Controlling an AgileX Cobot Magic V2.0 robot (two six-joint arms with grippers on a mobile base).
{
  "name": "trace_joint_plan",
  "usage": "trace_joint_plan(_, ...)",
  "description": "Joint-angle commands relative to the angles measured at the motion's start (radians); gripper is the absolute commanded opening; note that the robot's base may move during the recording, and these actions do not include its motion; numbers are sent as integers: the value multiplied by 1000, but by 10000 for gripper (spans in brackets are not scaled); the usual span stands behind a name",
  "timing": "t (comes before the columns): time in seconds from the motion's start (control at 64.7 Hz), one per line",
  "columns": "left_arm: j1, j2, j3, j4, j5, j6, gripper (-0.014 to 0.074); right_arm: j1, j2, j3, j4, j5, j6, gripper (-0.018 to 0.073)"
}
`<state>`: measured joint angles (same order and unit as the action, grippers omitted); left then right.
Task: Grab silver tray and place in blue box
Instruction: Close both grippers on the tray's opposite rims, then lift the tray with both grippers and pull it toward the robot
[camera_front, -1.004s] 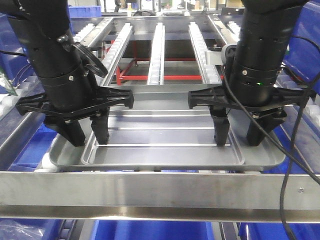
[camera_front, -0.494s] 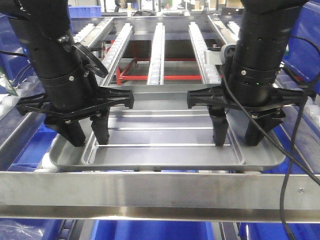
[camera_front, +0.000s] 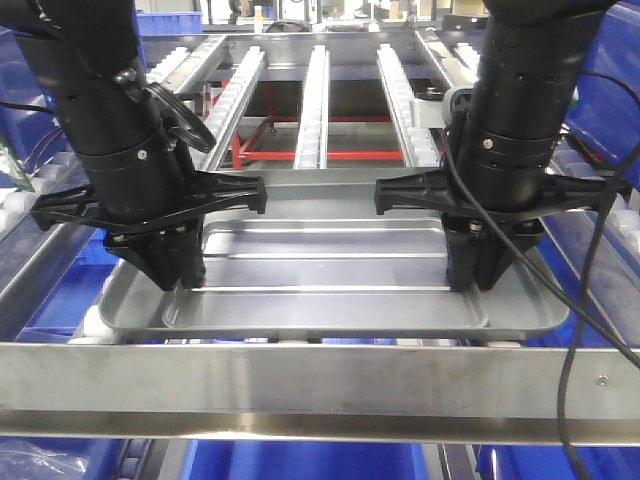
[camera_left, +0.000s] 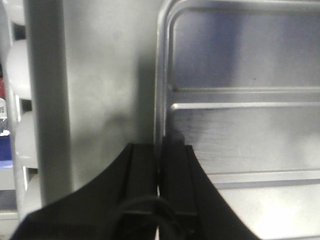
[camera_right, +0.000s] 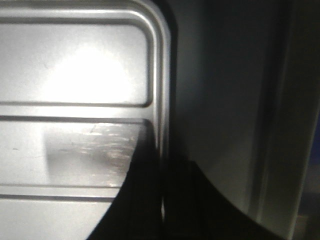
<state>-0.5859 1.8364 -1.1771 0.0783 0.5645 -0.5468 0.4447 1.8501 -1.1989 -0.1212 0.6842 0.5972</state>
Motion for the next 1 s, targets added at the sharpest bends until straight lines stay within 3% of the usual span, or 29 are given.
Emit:
trace_joint_plan(0.0, 0, -42, -25, 3, -26, 1, -104, -2, -35, -21, -12, -22, 0, 52)
trace_joint_plan(0.386, 1, -42, -30, 7, -55, 1, -103, -2, -37, -35, -12, -42, 0, 52)
trace_joint_plan(0.51, 1, -77, -84, 13, 19, -28, -103, -1, -72, -74, -12, -1, 3, 52)
trace_joint_plan(0.741, -40, -219, -78, 101, 106, -162, -103, 42, -234, -71, -32, 47, 57, 53)
trace_joint_plan(0.989, -145, -368, 27, 189, 190, -316, -104, 157, -411, 58, -160, 103, 257, 53)
